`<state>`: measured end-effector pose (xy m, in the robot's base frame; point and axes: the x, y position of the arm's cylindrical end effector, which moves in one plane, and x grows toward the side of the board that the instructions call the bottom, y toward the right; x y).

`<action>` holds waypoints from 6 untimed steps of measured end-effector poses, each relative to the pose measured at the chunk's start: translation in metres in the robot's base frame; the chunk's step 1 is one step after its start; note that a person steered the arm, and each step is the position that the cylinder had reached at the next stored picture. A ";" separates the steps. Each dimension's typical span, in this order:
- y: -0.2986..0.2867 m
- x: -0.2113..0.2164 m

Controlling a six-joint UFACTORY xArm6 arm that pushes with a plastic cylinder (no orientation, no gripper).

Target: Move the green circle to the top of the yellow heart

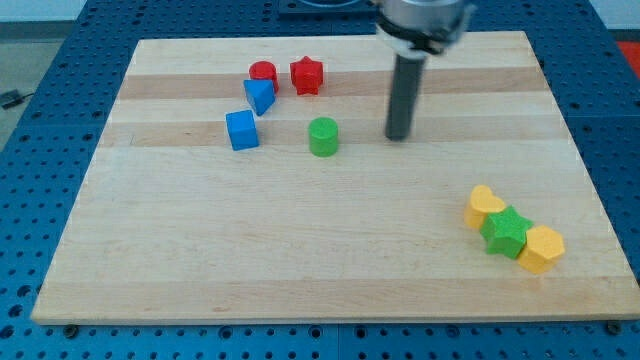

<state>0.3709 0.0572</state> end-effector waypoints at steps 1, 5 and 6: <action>-0.071 -0.008; -0.023 0.030; -0.010 0.048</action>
<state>0.4190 0.0470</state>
